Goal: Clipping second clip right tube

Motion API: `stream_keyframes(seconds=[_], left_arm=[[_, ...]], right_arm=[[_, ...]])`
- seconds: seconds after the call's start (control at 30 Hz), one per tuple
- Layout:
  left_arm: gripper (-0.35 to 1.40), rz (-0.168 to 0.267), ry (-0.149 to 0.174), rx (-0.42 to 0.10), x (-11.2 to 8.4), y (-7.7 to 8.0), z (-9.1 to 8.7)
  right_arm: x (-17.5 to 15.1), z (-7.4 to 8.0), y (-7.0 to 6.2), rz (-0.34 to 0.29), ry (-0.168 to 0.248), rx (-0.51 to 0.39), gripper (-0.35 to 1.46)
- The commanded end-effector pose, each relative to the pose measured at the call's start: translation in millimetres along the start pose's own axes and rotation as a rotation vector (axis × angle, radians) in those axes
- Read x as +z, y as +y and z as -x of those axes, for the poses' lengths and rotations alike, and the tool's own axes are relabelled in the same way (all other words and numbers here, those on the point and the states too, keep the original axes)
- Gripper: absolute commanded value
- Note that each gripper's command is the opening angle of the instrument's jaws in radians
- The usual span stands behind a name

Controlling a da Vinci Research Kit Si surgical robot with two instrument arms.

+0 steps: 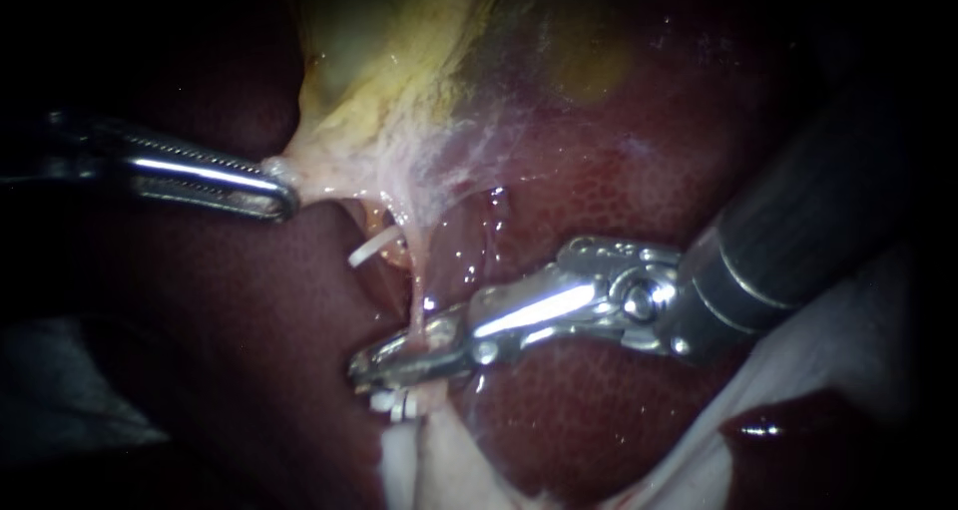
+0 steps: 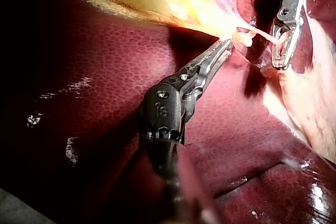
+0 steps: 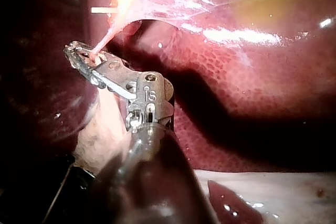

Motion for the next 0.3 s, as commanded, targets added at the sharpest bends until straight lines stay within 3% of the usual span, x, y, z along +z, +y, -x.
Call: stream_keyframes(seconds=[0.03, 0.3], left_arm=[[-0.35, 0.0, 0.0, 0.0, 0.0, 0.0, 0.0], [-0.35, 0.0, 0.0, 0.0, 0.0, 0.0, 0.0]], right_arm=[[-0.2, 0.2, 0.1, 0.0, -0.001, -0.001, -0.35], [-0.2, 0.2, 0.1, 0.0, -0.001, 0.004, -0.35]])
